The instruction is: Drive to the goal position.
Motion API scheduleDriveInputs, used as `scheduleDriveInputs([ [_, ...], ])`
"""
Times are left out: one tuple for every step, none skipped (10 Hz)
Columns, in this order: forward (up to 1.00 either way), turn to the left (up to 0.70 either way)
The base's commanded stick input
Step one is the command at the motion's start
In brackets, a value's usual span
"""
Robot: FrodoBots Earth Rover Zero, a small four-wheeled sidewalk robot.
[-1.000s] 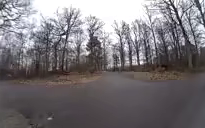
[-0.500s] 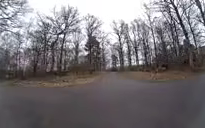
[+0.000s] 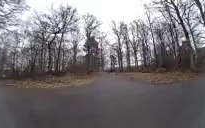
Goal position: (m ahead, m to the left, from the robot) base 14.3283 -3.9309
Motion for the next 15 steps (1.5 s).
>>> scheduleDriveInputs([
  [1.00,0.00],
  [1.00,0.00],
  [1.00,0.00],
  [1.00,0.00],
  [1.00,0.00],
  [1.00,0.00],
  [1.00,0.00],
  [1.00,0.00],
  [1.00,0.00],
  [1.00,0.00],
  [1.00,0.00],
  [1.00,0.00],
  [1.00,0.00],
  [1.00,0.00],
  [1.00,0.00],
])
